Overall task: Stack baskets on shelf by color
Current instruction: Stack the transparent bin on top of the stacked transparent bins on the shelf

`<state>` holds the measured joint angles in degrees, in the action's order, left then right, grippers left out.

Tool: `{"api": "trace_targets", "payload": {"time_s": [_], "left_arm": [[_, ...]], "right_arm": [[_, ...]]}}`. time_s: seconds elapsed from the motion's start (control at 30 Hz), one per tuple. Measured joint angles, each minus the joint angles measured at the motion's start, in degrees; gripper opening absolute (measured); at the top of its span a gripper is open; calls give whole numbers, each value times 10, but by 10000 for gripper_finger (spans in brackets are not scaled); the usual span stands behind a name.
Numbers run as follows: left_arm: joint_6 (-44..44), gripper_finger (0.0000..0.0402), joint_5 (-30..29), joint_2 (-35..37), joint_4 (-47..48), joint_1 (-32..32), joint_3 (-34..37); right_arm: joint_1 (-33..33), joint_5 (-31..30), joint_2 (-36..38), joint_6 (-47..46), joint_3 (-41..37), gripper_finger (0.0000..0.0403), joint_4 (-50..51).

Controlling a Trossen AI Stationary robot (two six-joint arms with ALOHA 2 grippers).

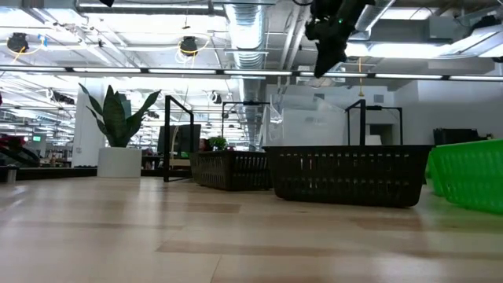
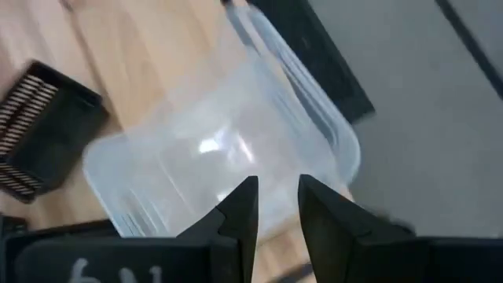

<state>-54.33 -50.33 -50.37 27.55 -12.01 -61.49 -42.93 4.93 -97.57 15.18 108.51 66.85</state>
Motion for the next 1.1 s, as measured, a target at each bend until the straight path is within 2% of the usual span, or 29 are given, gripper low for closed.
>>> {"api": "trace_targets", "payload": {"time_s": [0.3, 0.73, 0.93, 1.1], "left_arm": [[-10, 173, 1, 0, 0, 0, 0], [-23, 173, 2, 0, 0, 0, 0], [-24, 173, 8, 0, 0, 0, 0], [-25, 173, 10, 0, 0, 0, 0]], "right_arm": [[9, -20, -17, -101, -77, 113, 41], [15, -20, -17, -143, -125, 110, 5], [16, -36, -17, -160, -135, 84, -6], [17, -38, -17, -171, -135, 29, -11]]}}
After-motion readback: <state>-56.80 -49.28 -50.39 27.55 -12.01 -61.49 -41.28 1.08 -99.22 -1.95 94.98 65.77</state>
